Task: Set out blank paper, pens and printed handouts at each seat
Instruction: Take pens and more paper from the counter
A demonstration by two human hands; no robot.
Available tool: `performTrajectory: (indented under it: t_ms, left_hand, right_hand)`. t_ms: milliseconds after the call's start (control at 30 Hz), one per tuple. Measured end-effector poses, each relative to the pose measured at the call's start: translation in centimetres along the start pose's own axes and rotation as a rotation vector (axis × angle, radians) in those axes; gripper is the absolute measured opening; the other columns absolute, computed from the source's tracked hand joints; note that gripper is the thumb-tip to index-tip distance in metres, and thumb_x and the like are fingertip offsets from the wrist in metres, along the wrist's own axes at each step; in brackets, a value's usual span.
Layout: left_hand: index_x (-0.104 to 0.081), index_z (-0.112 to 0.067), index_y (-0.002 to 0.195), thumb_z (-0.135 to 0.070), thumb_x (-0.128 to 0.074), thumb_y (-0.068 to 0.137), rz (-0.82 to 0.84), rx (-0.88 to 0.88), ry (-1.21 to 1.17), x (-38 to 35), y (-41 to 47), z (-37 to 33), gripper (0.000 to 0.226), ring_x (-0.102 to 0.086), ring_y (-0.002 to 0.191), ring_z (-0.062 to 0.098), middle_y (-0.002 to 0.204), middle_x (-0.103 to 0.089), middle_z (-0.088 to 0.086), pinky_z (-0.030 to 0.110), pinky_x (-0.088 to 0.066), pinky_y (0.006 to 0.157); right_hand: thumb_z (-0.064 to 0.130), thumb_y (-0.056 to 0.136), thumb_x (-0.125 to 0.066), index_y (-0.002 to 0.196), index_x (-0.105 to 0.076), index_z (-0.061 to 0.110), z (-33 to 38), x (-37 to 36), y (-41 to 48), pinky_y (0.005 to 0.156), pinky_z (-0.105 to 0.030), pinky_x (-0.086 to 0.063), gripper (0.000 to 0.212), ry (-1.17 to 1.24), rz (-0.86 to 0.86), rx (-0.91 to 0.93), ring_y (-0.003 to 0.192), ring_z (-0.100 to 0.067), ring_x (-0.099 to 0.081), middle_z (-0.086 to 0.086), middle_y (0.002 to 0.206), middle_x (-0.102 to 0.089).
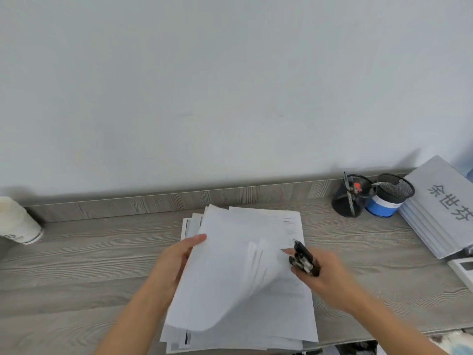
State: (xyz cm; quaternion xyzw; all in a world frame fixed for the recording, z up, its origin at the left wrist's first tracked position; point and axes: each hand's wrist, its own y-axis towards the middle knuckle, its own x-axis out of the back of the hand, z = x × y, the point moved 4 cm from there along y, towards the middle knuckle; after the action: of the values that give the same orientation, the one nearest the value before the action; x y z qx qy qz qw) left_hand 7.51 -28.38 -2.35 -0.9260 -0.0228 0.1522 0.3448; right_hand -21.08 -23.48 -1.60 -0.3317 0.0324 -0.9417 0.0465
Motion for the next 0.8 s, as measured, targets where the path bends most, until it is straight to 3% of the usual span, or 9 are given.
performTrajectory:
  t_ms: [33, 100, 200, 267, 400, 533, 633, 733, 800]
  left_hand:
    - [-0.067, -0.008, 0.114, -0.006, -0.063, 0.085, 0.018, -0.026, 0.034, 0.2, 0.1, 0.2, 0.029, -0.068, 0.085, 0.037, 0.104, -0.072, 0.019, 0.049, -0.053, 0.084]
    - [-0.066, -0.014, 0.114, 0.008, -0.062, 0.082, 0.0, -0.092, 0.073, 0.9, 0.3, 0.6, 0.04, -0.07, 0.082, 0.037, 0.102, -0.073, 0.019, 0.05, -0.057, 0.079]
    - [-0.062, -0.022, 0.119, 0.013, -0.064, 0.079, 0.005, -0.144, 0.049, 1.9, -0.2, 1.0, 0.053, -0.068, 0.092, 0.047, 0.106, -0.071, 0.025, 0.063, -0.052, 0.084]
    - [-0.056, -0.025, 0.124, 0.014, -0.066, 0.076, 0.023, -0.169, 0.024, 2.6, -0.8, 1.2, 0.063, -0.064, 0.099, 0.052, 0.107, -0.07, 0.027, 0.066, -0.05, 0.084]
    - [-0.056, -0.016, 0.124, 0.011, -0.077, 0.061, 0.077, -0.153, 0.038, 3.1, -3.3, 2.0, 0.072, -0.069, 0.087, 0.041, 0.107, -0.07, 0.025, 0.051, -0.059, 0.073]
    - [-0.068, 0.004, 0.107, 0.003, -0.077, 0.057, 0.058, -0.167, 0.052, 2.3, -7.0, 3.5, 0.051, -0.071, 0.083, 0.037, 0.105, -0.071, 0.027, 0.044, -0.06, 0.073]
    - [-0.071, 0.004, 0.1, -0.001, -0.075, 0.062, -0.053, -0.195, 0.054, 0.8, -10.5, 5.3, 0.038, -0.071, 0.082, 0.037, 0.101, -0.072, 0.026, 0.043, -0.06, 0.072]
    - [-0.071, 0.003, 0.1, -0.008, -0.08, 0.063, -0.159, -0.263, 0.015, -1.1, -14.3, 7.5, 0.04, -0.069, 0.086, 0.041, 0.103, -0.071, 0.028, 0.048, -0.057, 0.077]
    - [-0.073, 0.0, 0.097, -0.016, -0.083, 0.057, -0.24, -0.331, -0.015, -2.2, -16.9, 8.9, 0.044, -0.07, 0.084, 0.041, 0.102, -0.071, 0.027, 0.048, -0.058, 0.075]
  right_hand:
    - [0.006, 0.087, -0.067, 0.099, -0.066, 0.036, -0.3, -0.6, -0.2, 0.064, -0.007, -0.041, 0.033, -0.009, 0.002, -0.013, 0.072, 0.013, -0.059, 0.038, 0.069, -0.062]
    - [0.009, 0.088, -0.066, 0.102, -0.067, 0.03, -1.7, -1.0, 0.0, 0.064, -0.013, -0.043, 0.025, -0.018, -0.065, -0.104, 0.073, -0.003, -0.064, 0.02, 0.073, -0.067]
    - [0.01, 0.089, -0.066, 0.097, -0.068, 0.014, -3.3, -0.4, 0.8, 0.062, -0.031, -0.052, 0.01, 0.129, -0.194, -0.305, 0.053, -0.012, -0.064, 0.0, 0.073, -0.073]
    - [0.009, 0.089, -0.067, 0.095, -0.068, 0.013, -3.3, 0.2, 1.2, 0.051, -0.031, -0.05, 0.008, 0.276, -0.214, -0.345, 0.041, -0.01, -0.054, -0.003, 0.07, -0.075]
    - [0.01, 0.087, -0.07, 0.093, -0.066, 0.003, -3.3, -0.2, 1.7, 0.042, -0.022, -0.035, 0.011, 0.509, -0.017, -0.408, 0.042, -0.012, -0.039, -0.001, 0.051, -0.051]
    - [0.018, 0.086, -0.07, 0.08, -0.052, 0.009, -2.9, -2.3, 2.8, 0.043, -0.026, -0.032, 0.021, 0.798, 0.215, -0.512, 0.043, -0.013, -0.033, 0.0, 0.053, -0.037]
    - [0.025, 0.083, -0.072, 0.075, -0.051, 0.012, -2.2, -3.7, 3.3, 0.041, -0.025, -0.035, 0.025, 0.832, 0.369, -0.534, 0.043, -0.012, -0.036, -0.003, 0.058, -0.049]
    - [0.023, 0.083, -0.073, 0.09, -0.06, 0.007, -1.5, -4.6, 3.0, 0.039, -0.023, -0.034, 0.022, 0.786, 0.47, -0.502, 0.042, -0.01, -0.034, -0.009, 0.083, -0.07]
    - [0.023, 0.082, -0.074, 0.098, -0.065, 0.006, -1.0, -5.3, 2.3, 0.038, -0.022, -0.034, 0.025, 0.757, 0.551, -0.465, 0.042, -0.01, -0.035, -0.01, 0.098, -0.073]
